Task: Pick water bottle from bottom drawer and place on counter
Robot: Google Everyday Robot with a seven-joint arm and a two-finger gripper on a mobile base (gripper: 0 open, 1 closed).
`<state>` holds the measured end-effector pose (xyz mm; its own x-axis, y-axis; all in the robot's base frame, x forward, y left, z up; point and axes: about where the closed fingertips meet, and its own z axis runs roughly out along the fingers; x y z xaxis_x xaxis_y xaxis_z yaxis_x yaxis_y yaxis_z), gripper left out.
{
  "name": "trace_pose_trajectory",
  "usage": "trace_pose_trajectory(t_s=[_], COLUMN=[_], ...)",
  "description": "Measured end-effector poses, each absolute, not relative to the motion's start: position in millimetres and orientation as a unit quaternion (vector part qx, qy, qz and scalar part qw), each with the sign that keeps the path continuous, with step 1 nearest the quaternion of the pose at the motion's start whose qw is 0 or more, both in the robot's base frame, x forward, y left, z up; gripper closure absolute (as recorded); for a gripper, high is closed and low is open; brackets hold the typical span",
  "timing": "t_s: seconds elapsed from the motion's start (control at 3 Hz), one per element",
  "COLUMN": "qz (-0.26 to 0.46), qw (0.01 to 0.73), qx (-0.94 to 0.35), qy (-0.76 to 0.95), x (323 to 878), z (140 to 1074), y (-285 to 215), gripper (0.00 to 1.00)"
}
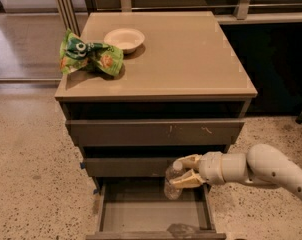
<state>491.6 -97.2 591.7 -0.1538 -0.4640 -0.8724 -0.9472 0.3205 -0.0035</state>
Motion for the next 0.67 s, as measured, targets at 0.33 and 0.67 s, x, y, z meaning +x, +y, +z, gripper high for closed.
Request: trace_pose_trajectory(t_s=[0.33, 0.67], qz=[0.281, 0.267], qw=[0.414, 0.412], qx=[-0.529, -0.546], qy=[0.686, 0.678], x=[504, 502], z=[705, 739], y=[-99, -99], gripper=[1.00, 1.00])
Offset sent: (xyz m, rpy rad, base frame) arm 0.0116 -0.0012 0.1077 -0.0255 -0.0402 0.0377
